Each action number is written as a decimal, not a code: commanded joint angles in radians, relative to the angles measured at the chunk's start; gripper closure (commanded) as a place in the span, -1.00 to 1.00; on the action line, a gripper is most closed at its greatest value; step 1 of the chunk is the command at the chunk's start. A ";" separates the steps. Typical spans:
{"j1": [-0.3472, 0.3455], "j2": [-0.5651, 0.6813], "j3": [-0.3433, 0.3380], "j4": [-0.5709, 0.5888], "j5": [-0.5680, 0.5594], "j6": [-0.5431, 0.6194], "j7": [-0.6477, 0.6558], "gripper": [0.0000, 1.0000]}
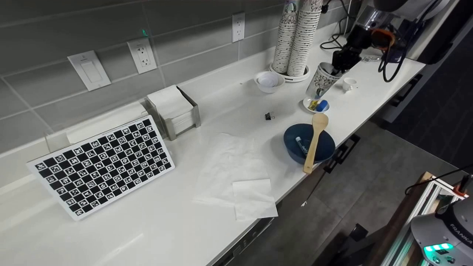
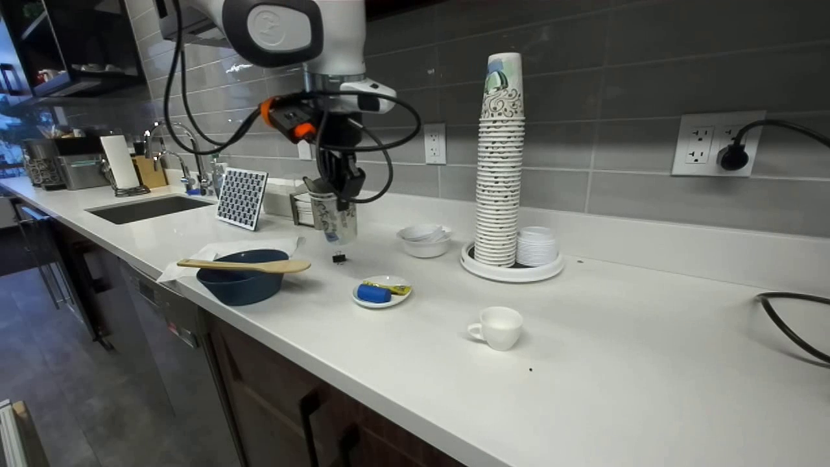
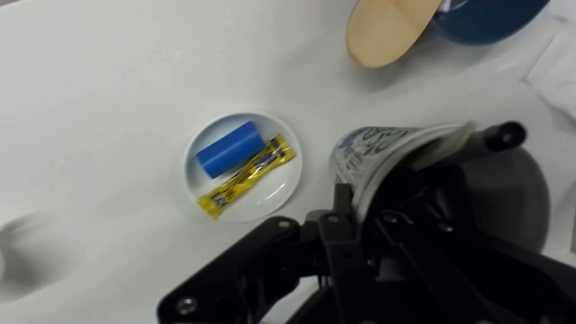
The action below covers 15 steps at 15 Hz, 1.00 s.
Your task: Put the coffee cup onto the blue bowl
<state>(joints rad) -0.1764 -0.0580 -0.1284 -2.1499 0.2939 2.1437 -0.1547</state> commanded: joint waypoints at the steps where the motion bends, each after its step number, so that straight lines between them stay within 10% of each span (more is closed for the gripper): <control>1: 0.095 -0.084 0.058 -0.112 0.023 0.019 -0.070 0.97; 9: 0.313 -0.079 0.215 -0.191 0.095 0.247 -0.130 0.97; 15: 0.316 -0.065 0.215 -0.178 0.058 0.229 -0.096 0.97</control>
<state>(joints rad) 0.1371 -0.1234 0.0884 -2.3288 0.3536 2.3745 -0.2530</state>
